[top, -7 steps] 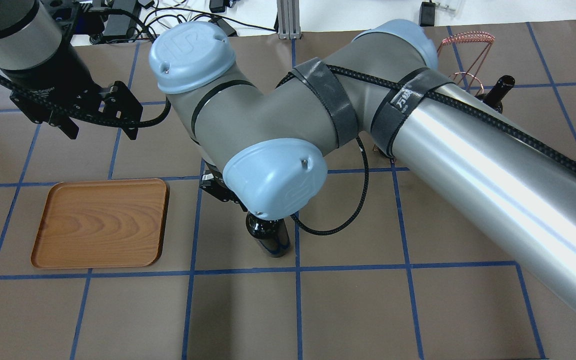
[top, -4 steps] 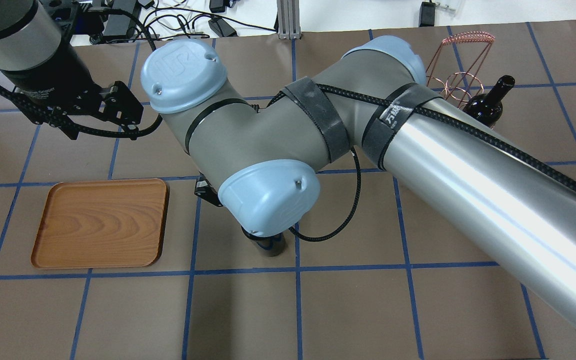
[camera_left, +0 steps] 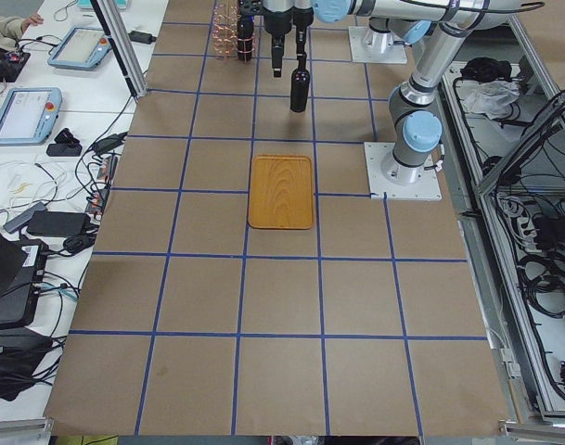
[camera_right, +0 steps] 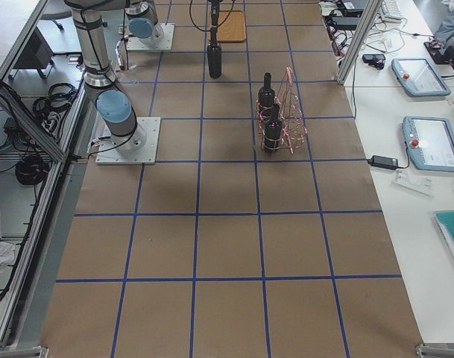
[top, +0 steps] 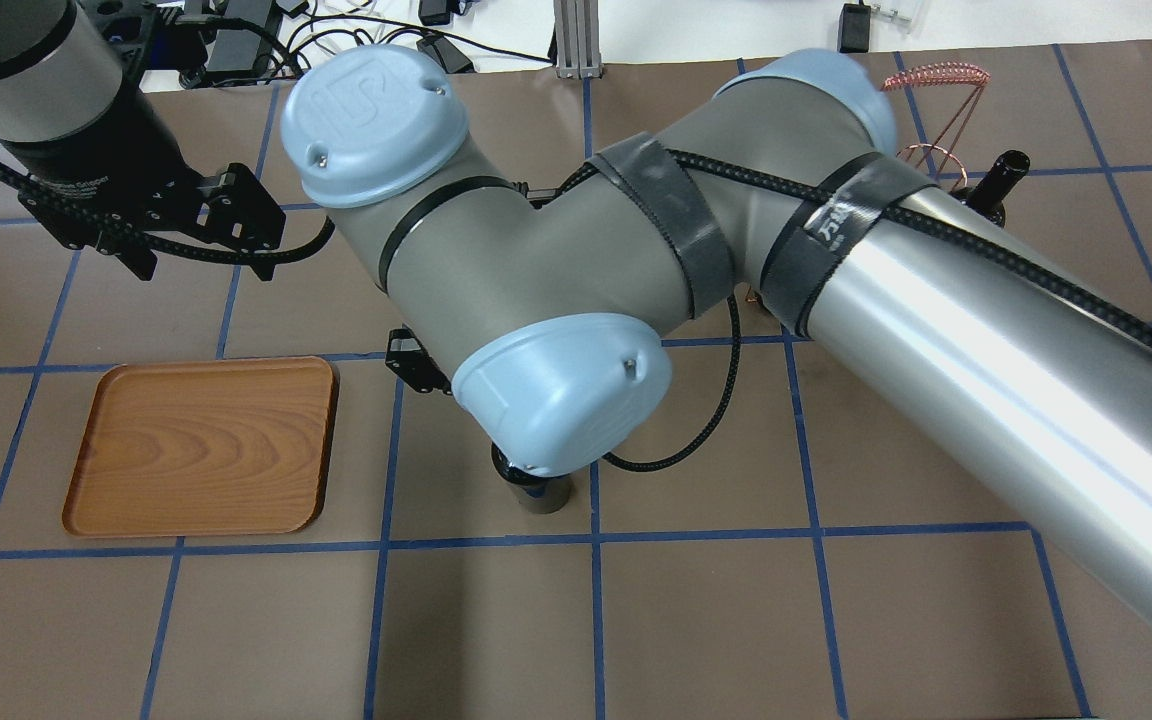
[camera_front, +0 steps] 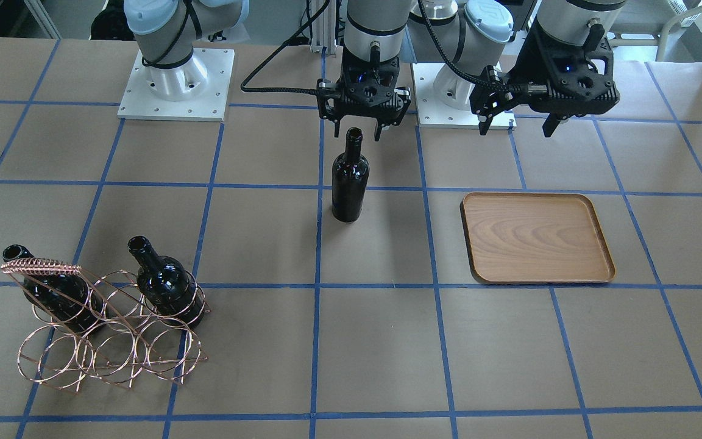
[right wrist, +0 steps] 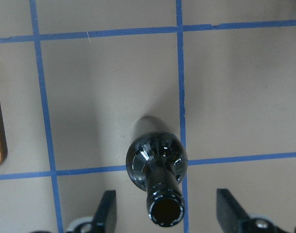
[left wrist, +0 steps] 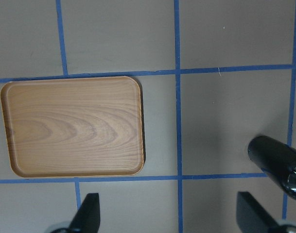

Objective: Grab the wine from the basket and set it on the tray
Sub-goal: 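Carry the bottle toward the tray and set it upright on the table, then open and withdraw the right gripper while the left gripper approaches the bottle, then lower the left gripper over the bottle neck and close it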

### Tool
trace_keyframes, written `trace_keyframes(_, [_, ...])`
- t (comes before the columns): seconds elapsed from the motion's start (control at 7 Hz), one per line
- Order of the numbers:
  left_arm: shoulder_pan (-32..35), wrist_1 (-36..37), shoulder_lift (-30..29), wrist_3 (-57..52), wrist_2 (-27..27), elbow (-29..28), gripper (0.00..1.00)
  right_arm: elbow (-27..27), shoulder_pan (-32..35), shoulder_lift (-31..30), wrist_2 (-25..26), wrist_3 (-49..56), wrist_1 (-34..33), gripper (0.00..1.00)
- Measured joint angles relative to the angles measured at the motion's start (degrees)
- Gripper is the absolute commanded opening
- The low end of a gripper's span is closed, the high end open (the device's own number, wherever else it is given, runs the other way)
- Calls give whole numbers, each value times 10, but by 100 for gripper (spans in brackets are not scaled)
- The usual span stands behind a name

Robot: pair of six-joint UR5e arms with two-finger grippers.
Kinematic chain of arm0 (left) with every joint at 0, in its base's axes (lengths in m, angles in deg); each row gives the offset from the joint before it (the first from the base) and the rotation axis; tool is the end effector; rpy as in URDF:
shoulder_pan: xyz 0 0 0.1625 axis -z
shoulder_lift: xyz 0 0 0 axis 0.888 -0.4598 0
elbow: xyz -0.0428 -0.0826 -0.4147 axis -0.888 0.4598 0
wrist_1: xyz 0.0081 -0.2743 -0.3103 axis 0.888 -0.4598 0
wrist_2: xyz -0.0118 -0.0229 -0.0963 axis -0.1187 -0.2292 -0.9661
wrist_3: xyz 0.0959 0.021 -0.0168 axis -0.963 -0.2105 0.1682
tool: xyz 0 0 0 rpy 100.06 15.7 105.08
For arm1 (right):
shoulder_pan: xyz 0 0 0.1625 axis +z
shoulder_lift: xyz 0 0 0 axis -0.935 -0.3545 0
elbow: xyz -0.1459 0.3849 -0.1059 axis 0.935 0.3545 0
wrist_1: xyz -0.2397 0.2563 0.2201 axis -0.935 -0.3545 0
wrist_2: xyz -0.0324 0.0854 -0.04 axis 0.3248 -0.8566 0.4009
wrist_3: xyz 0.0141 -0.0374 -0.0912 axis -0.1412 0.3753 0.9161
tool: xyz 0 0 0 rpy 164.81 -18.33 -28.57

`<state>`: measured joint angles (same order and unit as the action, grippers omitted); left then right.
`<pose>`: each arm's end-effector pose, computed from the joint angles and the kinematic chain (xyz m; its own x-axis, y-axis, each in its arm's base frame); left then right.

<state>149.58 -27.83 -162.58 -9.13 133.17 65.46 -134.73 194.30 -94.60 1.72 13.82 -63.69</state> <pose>-0.1048 -0.4602 0.5142 -0.9987 0.0287 -0.0421 0.0279 0.9994 0.0180 0.4296 -0.3852 0.4407 -0.9984 0.0508 0.0237 0.0504 0.9986 -0.0168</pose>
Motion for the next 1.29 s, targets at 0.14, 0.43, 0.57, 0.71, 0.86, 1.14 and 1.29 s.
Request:
trace_keyframes(0.14, [0, 0, -2, 0, -1, 0, 100, 1, -16, -19, 0, 19, 7, 99])
trace_keyframes(0.43, [9, 3, -5, 1, -9, 1, 100, 2, -84, -56, 0, 96, 42, 100])
trace_keyframes(0.57, [28, 4, -8, 11, -18, 1, 100, 2, -132, -80, 0, 151, 68, 100])
trace_keyframes(0.71, [63, 6, -15, 32, -25, 1, 100, 3, -189, -102, -1, 211, 90, 100])
trace_keyframes(0.86, [105, 12, -23, 60, -30, 1, 100, 10, -245, -115, -2, 272, 113, 100])
trace_keyframes(1.14, [189, 36, -43, 115, -35, 3, 100, 32, -313, -124, -4, 337, 143, 100])
trace_keyframes(1.29, [229, 58, -57, 139, -35, 13, 100, 37, -323, -125, -4, 345, 140, 100])
